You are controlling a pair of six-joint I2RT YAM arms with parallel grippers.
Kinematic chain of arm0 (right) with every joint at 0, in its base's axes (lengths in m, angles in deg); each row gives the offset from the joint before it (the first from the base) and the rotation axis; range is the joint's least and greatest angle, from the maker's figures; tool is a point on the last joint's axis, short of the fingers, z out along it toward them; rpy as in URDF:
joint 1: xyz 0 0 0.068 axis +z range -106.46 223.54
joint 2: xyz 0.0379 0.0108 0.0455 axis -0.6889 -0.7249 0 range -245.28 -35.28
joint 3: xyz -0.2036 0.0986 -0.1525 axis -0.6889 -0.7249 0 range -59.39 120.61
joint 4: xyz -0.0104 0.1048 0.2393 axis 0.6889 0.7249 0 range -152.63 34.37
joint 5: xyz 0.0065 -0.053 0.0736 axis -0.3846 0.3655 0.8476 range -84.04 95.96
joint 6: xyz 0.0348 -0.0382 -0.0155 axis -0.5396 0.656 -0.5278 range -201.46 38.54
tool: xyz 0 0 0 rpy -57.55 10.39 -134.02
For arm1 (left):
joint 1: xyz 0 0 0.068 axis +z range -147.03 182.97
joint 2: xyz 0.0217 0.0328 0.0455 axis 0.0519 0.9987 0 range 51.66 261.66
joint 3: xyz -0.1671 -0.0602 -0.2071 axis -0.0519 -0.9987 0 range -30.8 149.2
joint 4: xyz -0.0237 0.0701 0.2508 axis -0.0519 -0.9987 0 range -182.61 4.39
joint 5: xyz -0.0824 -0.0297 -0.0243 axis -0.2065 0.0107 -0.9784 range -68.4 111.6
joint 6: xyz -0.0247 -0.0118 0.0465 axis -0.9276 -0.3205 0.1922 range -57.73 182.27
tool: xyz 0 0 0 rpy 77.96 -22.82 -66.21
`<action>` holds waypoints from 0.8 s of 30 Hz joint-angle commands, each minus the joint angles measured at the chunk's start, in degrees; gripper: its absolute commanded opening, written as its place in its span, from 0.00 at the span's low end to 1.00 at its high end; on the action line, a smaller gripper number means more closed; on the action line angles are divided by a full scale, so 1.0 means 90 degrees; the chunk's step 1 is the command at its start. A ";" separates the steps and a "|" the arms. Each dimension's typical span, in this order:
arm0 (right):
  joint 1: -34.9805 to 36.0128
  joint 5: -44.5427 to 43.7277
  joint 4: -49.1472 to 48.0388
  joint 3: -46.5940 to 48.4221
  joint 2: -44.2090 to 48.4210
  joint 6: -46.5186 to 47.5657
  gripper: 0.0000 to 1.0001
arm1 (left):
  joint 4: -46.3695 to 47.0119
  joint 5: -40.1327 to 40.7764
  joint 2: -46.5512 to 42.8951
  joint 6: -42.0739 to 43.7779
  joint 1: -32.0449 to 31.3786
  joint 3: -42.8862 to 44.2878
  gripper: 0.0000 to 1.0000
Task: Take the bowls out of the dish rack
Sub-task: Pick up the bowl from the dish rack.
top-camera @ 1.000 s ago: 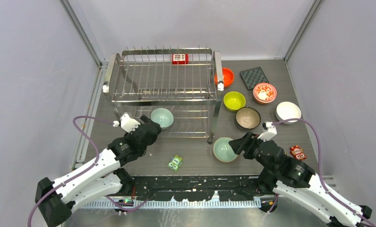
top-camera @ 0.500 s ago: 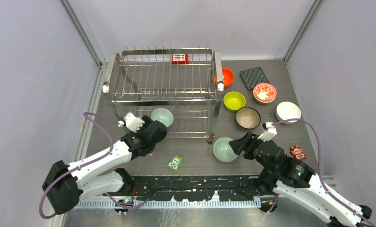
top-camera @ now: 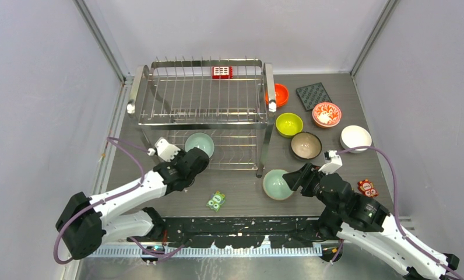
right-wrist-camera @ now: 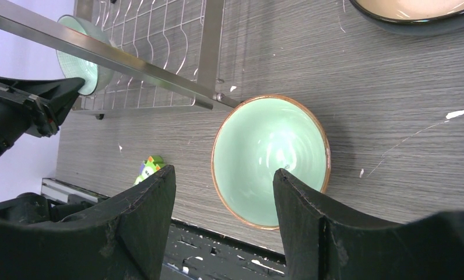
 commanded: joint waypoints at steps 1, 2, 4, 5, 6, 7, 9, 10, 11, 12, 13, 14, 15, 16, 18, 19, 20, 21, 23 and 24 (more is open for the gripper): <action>0.0010 -0.0180 -0.0054 0.0366 0.0022 -0.0054 0.67 | 0.0321 0.0242 -0.0259 -0.0012 -0.0009 0.0111 0.00; 0.0010 -0.0176 -0.0054 0.0407 0.0003 -0.0041 0.67 | 0.0327 0.0220 -0.0360 0.0024 -0.0009 0.0100 0.00; 0.0008 -0.0185 -0.0050 0.0493 -0.0060 -0.0005 0.67 | 0.0325 0.0115 -0.0588 0.0142 -0.0009 0.0084 0.00; 0.0011 -0.0184 -0.0054 0.0527 -0.0095 0.0023 0.67 | 0.0327 0.0054 -0.0717 0.0192 -0.0012 0.0076 0.00; 0.0013 -0.0176 -0.0054 0.0561 -0.0135 0.0048 0.67 | 0.0341 -0.0035 -0.0853 0.0271 -0.0010 0.0063 0.00; 0.0010 -0.0175 -0.0054 0.0596 -0.0163 0.0078 0.67 | 0.0354 -0.0141 -0.0986 0.0373 -0.0014 0.0055 0.00; 0.0010 -0.0140 -0.0050 0.0687 -0.0220 0.0152 0.67 | 0.0342 -0.0415 -0.1279 0.0642 -0.0012 0.0064 0.00; 0.0010 -0.0116 -0.0034 0.0750 -0.0248 0.0218 0.67 | 0.0318 -0.0604 -0.1401 0.0780 -0.0010 0.0069 0.00; 0.0016 -0.0078 -0.0014 0.0819 -0.0273 0.0303 0.66 | 0.0248 -0.0803 -0.1513 0.0931 -0.0009 0.0085 0.00; 0.0013 -0.0013 0.0019 0.0901 -0.0316 0.0389 0.66 | 0.0124 -0.1022 -0.1635 0.1130 -0.0011 0.0111 0.00; 0.0008 0.0051 0.0070 0.1003 -0.0351 0.0474 0.67 | -0.0057 -0.1233 -0.1743 0.1267 -0.0010 0.0149 0.00; 0.0010 0.0159 0.0123 0.1086 -0.0406 0.0575 0.67 | -0.0259 -0.1458 -0.1875 0.1395 -0.0009 0.0189 0.00; 0.0008 0.0282 0.0168 0.1181 -0.0468 0.0659 0.67 | -0.0440 -0.1657 -0.2022 0.1516 -0.0009 0.0214 0.00; 0.0010 0.0463 0.0185 0.1249 -0.0534 0.0735 0.67 | -0.0593 -0.1887 -0.2158 0.1654 -0.0009 0.0219 0.00; 0.0010 0.0899 0.0131 0.1373 -0.0701 0.0894 0.67 | -0.0851 -0.2281 -0.2449 0.1868 -0.0009 0.0216 0.00; 0.0015 0.1113 0.0123 0.1435 -0.0826 0.0976 0.67 | -0.0985 -0.2481 -0.2576 0.2006 -0.0011 0.0233 0.00; 0.0014 0.1314 0.0129 0.1524 -0.0966 0.1098 0.67 | -0.1099 -0.2665 -0.2679 0.2176 -0.0010 0.0267 0.00; 0.0011 0.1542 0.0130 0.1618 -0.1137 0.1227 0.67 | -0.1217 -0.2890 -0.2742 0.2367 -0.0009 0.0319 0.00; 0.0011 0.2130 0.0123 0.1826 -0.1557 0.1451 0.66 | -0.1502 -0.3371 -0.2777 0.2765 -0.0018 0.0479 0.00; 0.0019 0.2319 0.0172 0.1956 -0.1816 0.1526 0.65 | -0.1600 -0.3621 -0.2749 0.2979 -0.0019 0.0565 0.00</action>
